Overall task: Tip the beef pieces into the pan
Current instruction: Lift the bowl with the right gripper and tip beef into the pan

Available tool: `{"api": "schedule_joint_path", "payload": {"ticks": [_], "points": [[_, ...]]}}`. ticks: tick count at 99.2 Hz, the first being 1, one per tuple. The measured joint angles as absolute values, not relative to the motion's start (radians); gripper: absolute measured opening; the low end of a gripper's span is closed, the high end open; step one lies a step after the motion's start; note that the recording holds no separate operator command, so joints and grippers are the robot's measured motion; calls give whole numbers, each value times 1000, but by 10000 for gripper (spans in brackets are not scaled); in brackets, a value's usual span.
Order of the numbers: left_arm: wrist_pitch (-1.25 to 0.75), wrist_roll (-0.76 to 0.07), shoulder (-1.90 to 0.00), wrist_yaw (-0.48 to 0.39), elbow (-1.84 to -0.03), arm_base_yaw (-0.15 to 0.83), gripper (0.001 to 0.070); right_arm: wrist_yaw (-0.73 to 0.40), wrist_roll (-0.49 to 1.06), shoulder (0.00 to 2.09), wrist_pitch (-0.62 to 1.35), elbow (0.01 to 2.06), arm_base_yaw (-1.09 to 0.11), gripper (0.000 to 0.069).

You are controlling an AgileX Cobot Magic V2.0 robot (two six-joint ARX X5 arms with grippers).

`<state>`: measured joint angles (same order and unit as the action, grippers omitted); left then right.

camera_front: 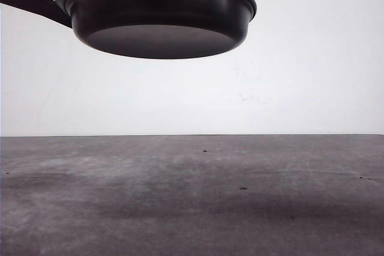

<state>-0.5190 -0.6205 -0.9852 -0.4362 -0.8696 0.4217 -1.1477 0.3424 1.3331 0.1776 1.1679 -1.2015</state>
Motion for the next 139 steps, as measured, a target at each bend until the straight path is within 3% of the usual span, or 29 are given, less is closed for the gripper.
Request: {"api": "schedule_joint_path", "payload": {"ticks": [45, 99, 139], "points": [[-483, -620, -1009, -433, -870, 420, 59, -994, 806, 1335, -176, 1168, -1187, 12], [-472, -620, -1013, -440, -883, 350, 59, -867, 931, 1336, -188, 1168, -1177, 12], [-474, -617, -1015, -442, -936, 344, 59, -777, 1108, 1336, -398, 1168, -1174, 12]]}}
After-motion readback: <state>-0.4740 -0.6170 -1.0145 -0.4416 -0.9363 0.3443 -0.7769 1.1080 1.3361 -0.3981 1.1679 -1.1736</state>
